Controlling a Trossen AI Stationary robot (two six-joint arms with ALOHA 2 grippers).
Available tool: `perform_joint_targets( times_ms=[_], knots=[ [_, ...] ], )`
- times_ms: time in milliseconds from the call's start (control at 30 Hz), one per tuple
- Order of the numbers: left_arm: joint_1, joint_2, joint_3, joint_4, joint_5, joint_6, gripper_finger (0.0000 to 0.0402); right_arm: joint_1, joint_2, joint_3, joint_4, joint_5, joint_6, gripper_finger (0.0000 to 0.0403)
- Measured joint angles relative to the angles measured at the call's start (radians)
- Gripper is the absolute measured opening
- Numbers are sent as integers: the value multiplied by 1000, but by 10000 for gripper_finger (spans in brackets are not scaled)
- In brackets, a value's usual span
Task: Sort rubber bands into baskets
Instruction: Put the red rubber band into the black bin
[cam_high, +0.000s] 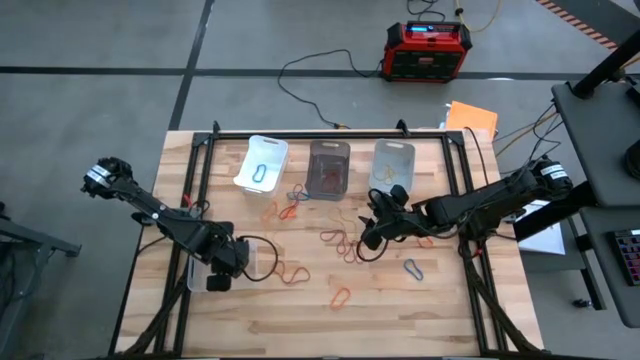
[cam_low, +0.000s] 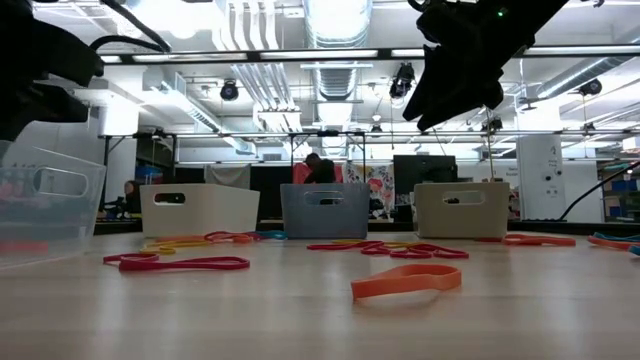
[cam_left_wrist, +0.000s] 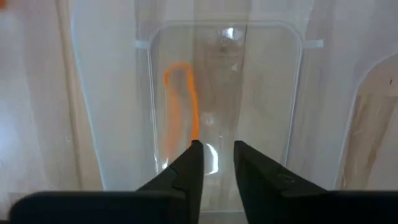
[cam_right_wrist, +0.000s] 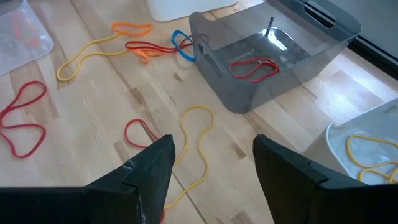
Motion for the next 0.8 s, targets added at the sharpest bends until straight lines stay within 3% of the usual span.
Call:
perform_joint_targets(
  times_ms=[233, 500, 800],
  knots=[
    [0, 0, 43, 39, -79, 84, 111, 0, 0, 0, 0, 0, 1, 212],
    [1, -8, 78, 188, -271, 296, 108, 0, 0, 3, 49, -38, 20, 212],
    [34, -75, 49, 408, -363, 540, 99, 0, 41, 90, 40, -140, 9, 212]
  ],
)
